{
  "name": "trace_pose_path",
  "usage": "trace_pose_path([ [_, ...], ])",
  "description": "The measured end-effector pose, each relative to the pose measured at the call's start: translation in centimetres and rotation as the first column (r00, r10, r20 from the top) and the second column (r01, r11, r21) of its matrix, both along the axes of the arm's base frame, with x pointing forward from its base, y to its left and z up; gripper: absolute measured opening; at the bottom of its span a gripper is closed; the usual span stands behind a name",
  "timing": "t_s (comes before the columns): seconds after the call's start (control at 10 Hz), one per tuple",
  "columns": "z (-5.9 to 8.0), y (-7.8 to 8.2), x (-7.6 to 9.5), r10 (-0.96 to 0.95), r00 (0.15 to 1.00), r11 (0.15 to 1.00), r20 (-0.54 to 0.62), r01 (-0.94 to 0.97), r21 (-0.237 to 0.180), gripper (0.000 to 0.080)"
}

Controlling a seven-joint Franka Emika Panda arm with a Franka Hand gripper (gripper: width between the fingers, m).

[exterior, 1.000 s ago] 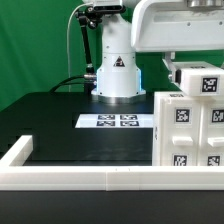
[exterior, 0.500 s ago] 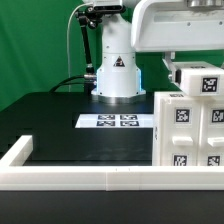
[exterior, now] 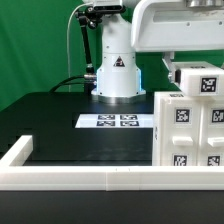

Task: Assemble cabinet

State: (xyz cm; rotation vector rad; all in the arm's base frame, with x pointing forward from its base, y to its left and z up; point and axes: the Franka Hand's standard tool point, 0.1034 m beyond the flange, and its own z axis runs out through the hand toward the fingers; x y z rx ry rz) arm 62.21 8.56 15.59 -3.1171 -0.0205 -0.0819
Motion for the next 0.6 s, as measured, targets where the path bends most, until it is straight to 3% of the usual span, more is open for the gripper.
trace_pose_path([
  [0.3,0.02,-0.12,0.03,-0.255,0.967,0.967,-0.005,0.255,0.013,0.0564],
  [0.6,0.26,0.30,0.08,-0.544,0.839,0.838,0.006,0.543,0.045,0.0564],
])
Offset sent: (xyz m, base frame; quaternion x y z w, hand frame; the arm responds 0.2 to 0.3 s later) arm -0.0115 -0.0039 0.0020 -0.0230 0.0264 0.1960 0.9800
